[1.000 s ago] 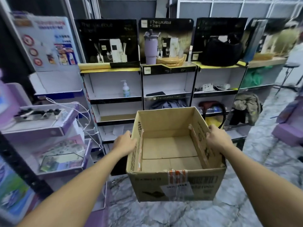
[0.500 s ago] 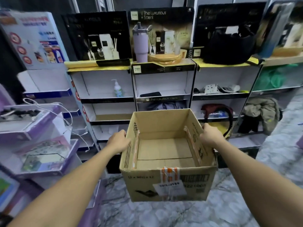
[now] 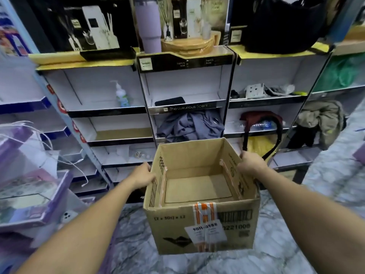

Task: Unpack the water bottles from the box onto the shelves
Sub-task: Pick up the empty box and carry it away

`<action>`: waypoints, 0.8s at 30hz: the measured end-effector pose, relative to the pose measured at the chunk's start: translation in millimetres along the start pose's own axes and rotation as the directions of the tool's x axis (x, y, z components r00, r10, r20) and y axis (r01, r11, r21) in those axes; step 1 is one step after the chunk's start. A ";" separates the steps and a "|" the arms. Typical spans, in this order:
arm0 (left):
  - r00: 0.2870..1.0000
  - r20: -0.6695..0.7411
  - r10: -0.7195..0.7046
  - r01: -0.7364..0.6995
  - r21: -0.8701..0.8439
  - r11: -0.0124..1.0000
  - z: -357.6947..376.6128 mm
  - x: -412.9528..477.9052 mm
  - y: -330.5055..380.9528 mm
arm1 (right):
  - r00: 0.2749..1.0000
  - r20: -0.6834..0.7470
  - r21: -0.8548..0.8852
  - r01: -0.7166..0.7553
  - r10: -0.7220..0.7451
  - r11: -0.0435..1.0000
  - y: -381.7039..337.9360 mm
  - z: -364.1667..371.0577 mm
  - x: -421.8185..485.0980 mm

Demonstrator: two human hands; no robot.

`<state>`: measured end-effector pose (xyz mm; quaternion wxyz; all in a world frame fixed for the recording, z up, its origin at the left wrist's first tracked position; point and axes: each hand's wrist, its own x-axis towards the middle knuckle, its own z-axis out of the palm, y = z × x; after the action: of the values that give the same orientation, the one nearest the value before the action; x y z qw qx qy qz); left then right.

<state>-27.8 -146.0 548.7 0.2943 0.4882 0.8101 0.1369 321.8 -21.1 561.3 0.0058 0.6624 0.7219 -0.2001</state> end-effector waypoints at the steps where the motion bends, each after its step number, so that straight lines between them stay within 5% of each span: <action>1: 1.000 0.021 0.003 -0.003 -0.012 1.000 3.2 9.2 -1.6 | 1.000 0.015 -0.008 -0.009 0.009 1.000 0.2 4.9 6.1; 10: 0.974 0.201 -0.102 0.101 0.014 0.995 25.8 63.3 -13.0 | 0.994 0.097 -0.021 -0.039 0.041 0.999 5.3 38.2 54.8; 24: 0.939 0.210 -0.274 0.279 0.004 0.960 69.6 96.5 12.0 | 0.956 0.292 -0.042 0.015 -0.002 0.999 37.7 43.2 122.4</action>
<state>-10.6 -60.6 466.7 0.4000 0.3775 0.8335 0.0526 331.8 84.5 477.5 0.1261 0.6224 0.7201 -0.2798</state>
